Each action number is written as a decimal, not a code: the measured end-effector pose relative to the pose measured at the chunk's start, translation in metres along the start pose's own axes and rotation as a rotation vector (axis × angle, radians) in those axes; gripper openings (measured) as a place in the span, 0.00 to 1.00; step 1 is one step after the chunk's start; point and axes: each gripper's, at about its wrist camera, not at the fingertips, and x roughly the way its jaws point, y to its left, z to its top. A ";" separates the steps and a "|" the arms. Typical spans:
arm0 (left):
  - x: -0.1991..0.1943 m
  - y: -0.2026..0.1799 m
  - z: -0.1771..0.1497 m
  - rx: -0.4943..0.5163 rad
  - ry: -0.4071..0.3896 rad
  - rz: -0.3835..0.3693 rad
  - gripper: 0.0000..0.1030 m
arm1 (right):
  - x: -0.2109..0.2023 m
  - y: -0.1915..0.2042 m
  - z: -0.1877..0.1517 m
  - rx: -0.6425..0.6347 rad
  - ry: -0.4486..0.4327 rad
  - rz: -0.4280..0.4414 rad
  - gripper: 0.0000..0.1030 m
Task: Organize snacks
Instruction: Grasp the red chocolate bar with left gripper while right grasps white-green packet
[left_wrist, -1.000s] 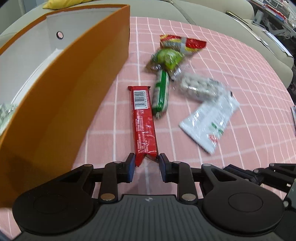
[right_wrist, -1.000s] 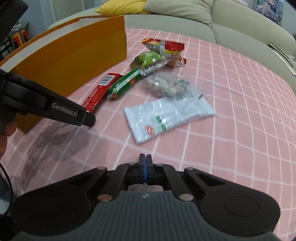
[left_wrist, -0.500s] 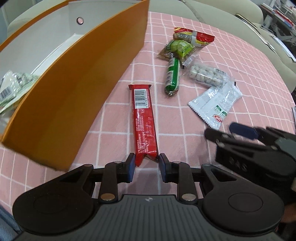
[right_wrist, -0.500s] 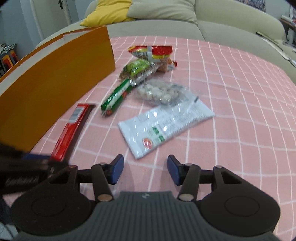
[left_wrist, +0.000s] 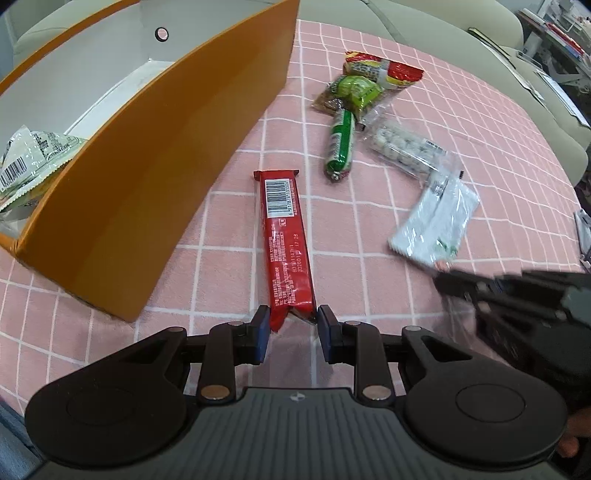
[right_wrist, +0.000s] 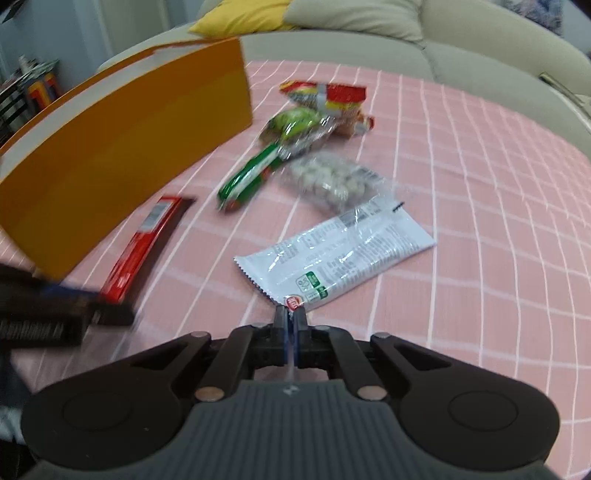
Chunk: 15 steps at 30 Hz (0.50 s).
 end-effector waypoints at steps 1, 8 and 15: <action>0.000 0.000 -0.001 0.000 0.005 -0.006 0.29 | -0.005 -0.001 -0.005 -0.013 0.017 0.009 0.00; -0.002 -0.001 -0.012 0.020 0.031 -0.038 0.29 | -0.027 -0.011 -0.024 -0.026 0.159 0.018 0.00; -0.002 -0.002 -0.014 0.014 0.046 -0.049 0.31 | -0.034 -0.010 -0.034 0.017 0.207 -0.007 0.09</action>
